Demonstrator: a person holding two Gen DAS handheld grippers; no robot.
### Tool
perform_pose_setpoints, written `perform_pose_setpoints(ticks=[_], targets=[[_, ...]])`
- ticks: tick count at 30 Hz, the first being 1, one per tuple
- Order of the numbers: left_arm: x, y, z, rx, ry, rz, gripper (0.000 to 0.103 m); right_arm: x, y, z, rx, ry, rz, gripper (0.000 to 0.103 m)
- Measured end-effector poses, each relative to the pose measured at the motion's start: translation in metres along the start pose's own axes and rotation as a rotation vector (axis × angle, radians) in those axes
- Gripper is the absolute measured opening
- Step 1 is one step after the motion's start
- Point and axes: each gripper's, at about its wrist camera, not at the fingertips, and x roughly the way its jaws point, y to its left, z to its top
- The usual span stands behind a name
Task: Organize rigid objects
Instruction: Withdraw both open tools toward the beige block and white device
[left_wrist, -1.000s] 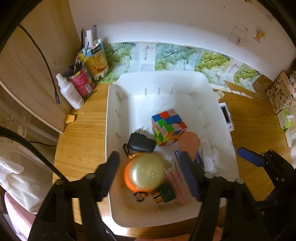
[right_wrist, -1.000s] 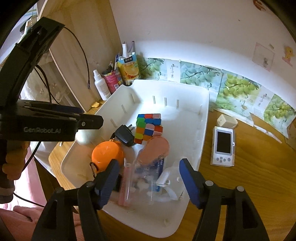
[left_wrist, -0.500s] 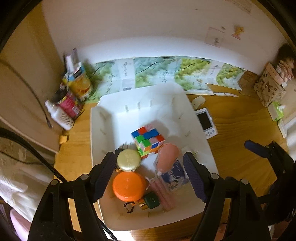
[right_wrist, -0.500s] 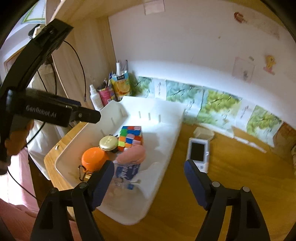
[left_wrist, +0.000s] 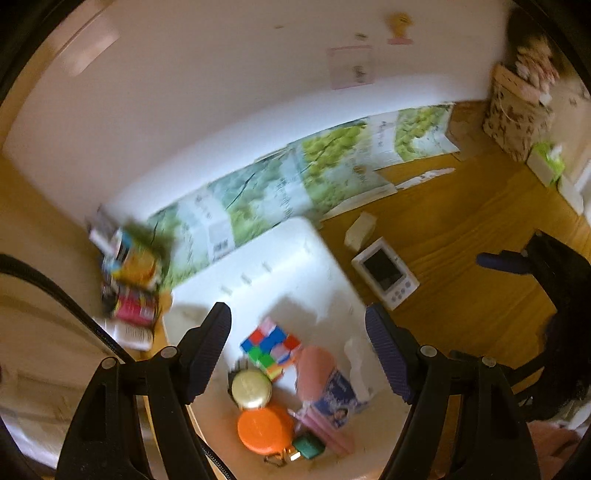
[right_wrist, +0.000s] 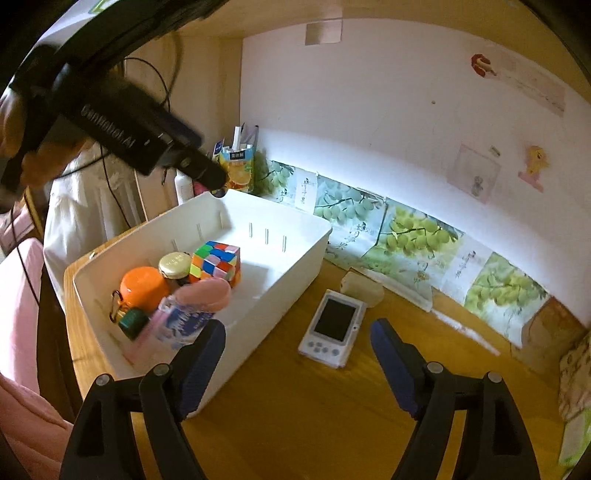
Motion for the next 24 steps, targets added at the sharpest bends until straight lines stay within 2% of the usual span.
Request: perform_pose_setpoints(ticks=[5, 14, 21, 24], targets=[[0.017, -0.026, 0.039, 0.126, 0.018, 0.036, 0.078, 0.021, -0.024, -0.001, -0.016, 0.005, 0.034, 0.082], [0.066, -0.068, 0.081, 0.337, 0.083, 0.021, 0.078, 0.075, -0.054, -0.013, 0.128, 0.055, 0.133, 0.082], [0.113, -0.07, 0.104, 0.382, 0.172, -0.004, 0.078, 0.106, -0.068, -0.024, 0.271, 0.075, 0.231, 0.082], [0.133, -0.069, 0.113, 0.388, 0.202, -0.007, 0.078, 0.116, -0.071, -0.028, 0.322, 0.085, 0.247, 0.082]])
